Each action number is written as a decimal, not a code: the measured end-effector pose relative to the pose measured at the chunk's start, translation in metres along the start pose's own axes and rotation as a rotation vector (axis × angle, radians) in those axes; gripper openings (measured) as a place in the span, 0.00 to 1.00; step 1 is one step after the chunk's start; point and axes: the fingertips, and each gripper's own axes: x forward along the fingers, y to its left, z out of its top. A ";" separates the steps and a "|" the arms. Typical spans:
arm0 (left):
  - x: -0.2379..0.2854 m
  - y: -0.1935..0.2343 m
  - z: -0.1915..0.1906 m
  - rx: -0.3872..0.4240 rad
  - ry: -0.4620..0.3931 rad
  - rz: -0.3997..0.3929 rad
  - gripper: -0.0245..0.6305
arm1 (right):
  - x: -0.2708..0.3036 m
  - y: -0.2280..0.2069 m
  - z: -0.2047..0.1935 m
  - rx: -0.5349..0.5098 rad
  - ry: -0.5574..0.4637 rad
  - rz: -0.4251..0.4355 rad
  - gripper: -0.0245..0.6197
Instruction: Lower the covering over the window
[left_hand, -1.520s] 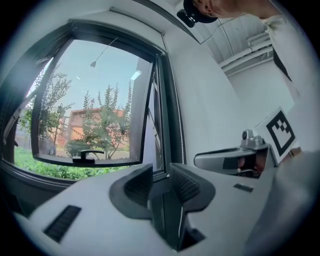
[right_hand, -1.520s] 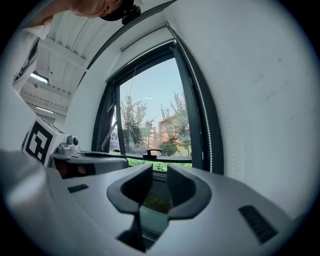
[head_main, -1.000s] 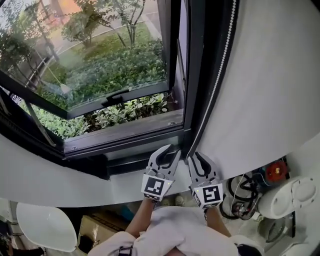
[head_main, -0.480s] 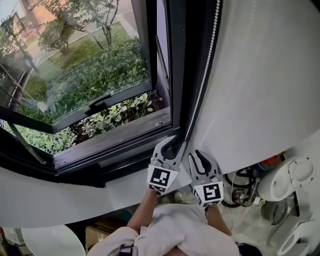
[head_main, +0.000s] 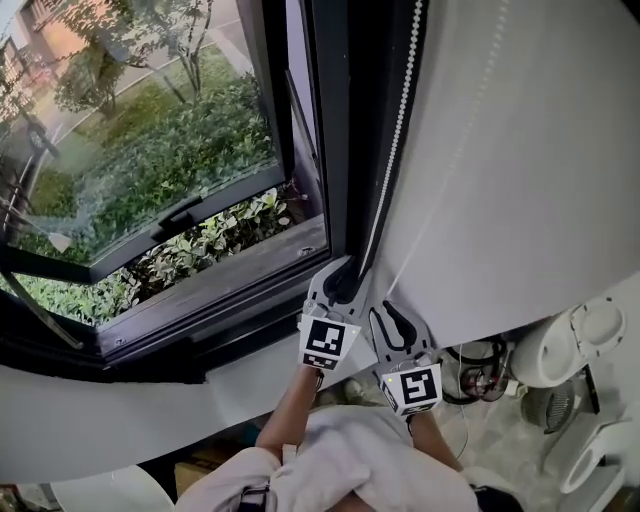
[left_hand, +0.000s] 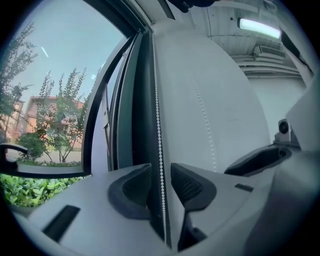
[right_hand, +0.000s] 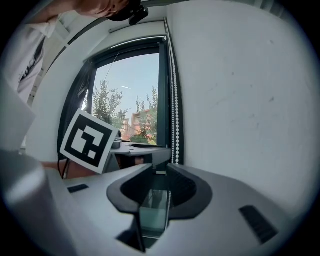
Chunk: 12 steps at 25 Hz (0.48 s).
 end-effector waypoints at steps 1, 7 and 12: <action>0.003 0.000 0.000 0.000 0.003 -0.002 0.23 | 0.000 0.000 0.000 0.001 0.001 -0.003 0.17; 0.015 0.000 -0.005 -0.003 0.022 -0.002 0.24 | -0.001 -0.002 0.000 0.004 0.001 -0.019 0.17; 0.021 0.005 -0.008 -0.002 0.025 0.034 0.16 | -0.003 -0.004 0.000 0.007 0.003 -0.036 0.17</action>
